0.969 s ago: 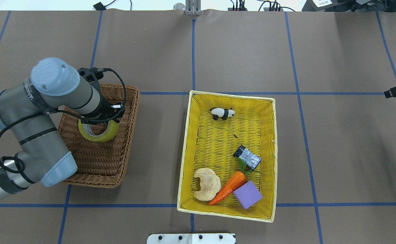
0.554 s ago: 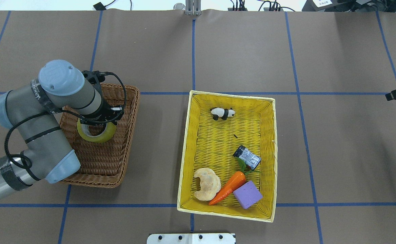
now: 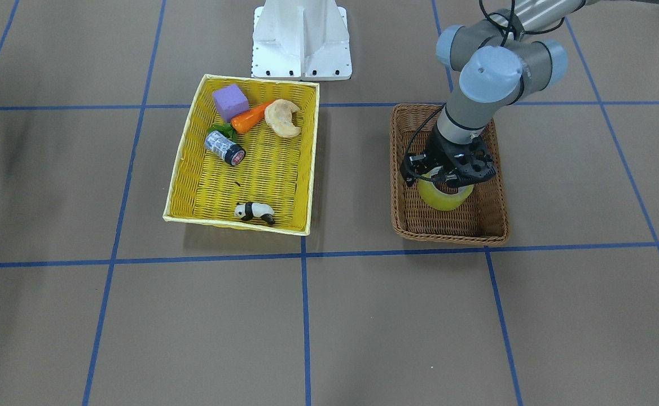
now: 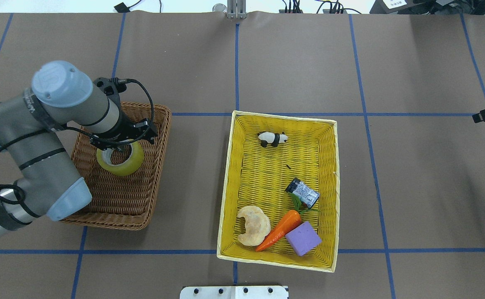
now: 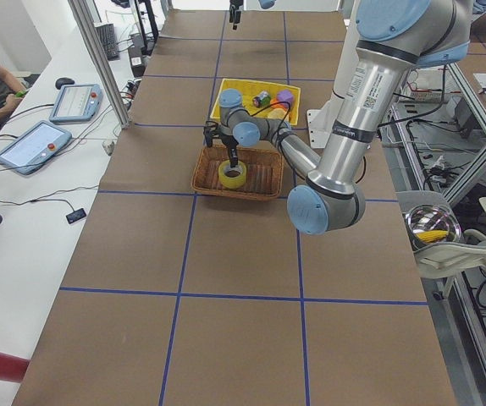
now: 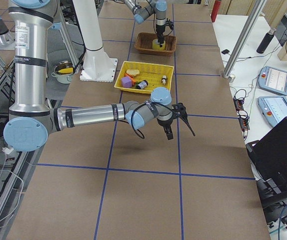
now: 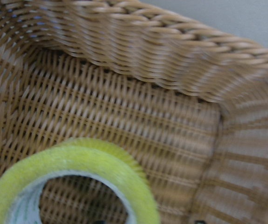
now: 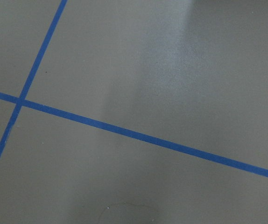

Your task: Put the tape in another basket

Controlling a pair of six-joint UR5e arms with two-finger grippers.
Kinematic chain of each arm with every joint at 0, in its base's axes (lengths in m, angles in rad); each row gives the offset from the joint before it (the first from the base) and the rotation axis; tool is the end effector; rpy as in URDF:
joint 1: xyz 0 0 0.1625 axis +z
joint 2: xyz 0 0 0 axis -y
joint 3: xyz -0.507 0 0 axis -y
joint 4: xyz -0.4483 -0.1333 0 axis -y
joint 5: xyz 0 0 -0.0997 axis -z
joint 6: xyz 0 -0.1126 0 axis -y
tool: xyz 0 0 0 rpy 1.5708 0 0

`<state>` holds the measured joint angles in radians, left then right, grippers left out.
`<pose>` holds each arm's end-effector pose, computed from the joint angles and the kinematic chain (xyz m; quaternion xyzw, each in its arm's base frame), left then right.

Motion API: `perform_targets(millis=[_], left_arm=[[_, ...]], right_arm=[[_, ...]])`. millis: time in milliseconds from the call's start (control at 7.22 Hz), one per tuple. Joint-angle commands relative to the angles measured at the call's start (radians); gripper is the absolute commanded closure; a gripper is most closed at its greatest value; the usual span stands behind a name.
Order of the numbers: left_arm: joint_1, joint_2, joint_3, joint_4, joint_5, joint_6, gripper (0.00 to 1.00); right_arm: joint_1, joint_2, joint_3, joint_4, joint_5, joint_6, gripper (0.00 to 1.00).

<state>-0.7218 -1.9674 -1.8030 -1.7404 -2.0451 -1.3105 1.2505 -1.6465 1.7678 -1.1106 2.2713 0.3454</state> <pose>0.4711 -0.5238 0.3650 -0.0127 0.4352 -0.1159 0.8927 -0.1115 -0.5291 0.6310 0.1471 -0.3987 -0.0871 0.9010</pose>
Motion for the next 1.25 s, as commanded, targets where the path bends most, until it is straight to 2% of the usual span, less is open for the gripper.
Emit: perform_targets(millis=[0,138,277,415,554,831,969,1108], left_arm=[[-0.1,0.079,-0.215,0.167,-0.015,0.258,0.02],[-0.176,0.119,-0.298,0.282,-0.017,0.483,0.02],[-0.285,0.158,-0.308,0.298,-0.041,0.623,0.02],[-0.407,0.194,-0.262,0.299,-0.146,0.818,0.02],[-0.539,0.229,-0.169,0.294,-0.226,1.073,0.02],[-0.739,0.246,0.064,0.282,-0.253,1.491,0.02],[-0.769,0.236,0.12,0.283,-0.259,1.539,0.02],[-0.769,0.24,0.122,0.282,-0.303,1.484,0.02]], right_arm=[[0.0,0.004,-0.001,0.0,-0.001,0.007,0.01],[-0.002,0.016,-0.008,-0.017,-0.003,0.009,0.01],[-0.002,0.046,-0.008,-0.076,0.0,0.009,0.01],[-0.002,0.072,-0.004,-0.131,0.004,0.007,0.01],[0.016,0.082,-0.007,-0.152,0.029,0.006,0.01],[0.041,0.08,-0.007,-0.153,0.062,0.004,0.01],[0.056,0.079,-0.011,-0.156,0.066,-0.005,0.01],[0.069,0.074,-0.01,-0.199,0.098,-0.022,0.01]])
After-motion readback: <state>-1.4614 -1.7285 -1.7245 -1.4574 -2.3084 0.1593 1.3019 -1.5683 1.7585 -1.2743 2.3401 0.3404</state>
